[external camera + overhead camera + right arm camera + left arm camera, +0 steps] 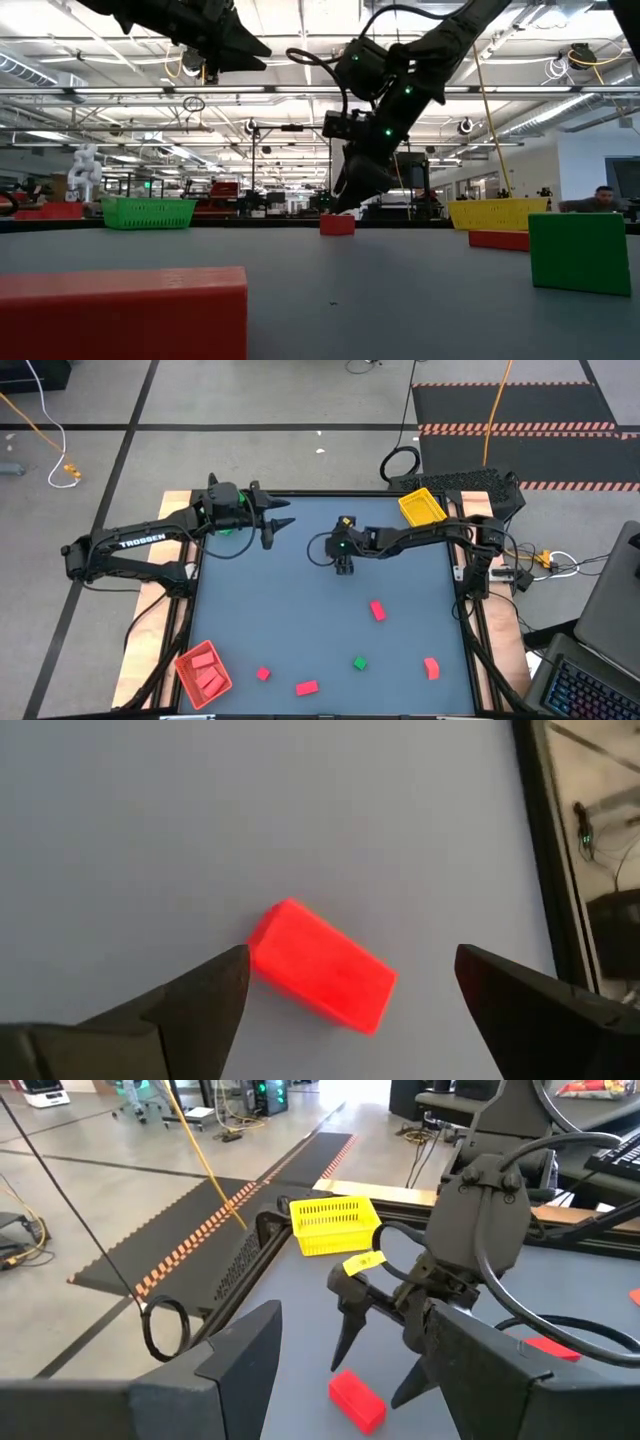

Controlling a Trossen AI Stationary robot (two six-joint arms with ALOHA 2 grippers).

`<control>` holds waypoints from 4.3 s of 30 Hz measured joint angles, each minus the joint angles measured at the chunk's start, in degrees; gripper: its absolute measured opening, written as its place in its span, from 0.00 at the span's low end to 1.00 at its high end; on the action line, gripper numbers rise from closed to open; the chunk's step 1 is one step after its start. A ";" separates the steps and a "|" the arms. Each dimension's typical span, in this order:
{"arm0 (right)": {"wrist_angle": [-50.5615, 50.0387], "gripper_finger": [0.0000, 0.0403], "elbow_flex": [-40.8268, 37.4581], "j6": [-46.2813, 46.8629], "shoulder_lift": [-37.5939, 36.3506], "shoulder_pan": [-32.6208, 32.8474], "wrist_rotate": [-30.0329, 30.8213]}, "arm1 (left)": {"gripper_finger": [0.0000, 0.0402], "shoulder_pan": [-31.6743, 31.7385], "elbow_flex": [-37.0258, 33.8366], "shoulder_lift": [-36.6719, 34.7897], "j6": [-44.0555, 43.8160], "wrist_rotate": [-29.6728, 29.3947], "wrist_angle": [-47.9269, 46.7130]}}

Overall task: Sort & place blocks by color
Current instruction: Put the red block into the yellow bin

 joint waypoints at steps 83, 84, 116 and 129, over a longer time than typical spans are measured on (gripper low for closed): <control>-31.22 0.82 -19.04 39.48 -36.61 -30.08 16.75 | 0.60 -2.34 -0.02 0.00 -1.80 -0.02 0.40; -30.92 0.84 -19.05 39.43 -36.61 -30.07 16.74 | 0.60 -2.34 -0.02 0.00 -1.80 -0.02 0.41; -23.73 0.85 -19.06 63.22 -38.74 10.53 -10.05 | 0.60 -2.34 -0.02 0.00 -2.64 -0.02 1.38; -23.86 0.84 -19.06 83.00 -26.72 25.15 -10.43 | 0.60 -2.43 -0.02 0.00 -3.43 0.00 1.38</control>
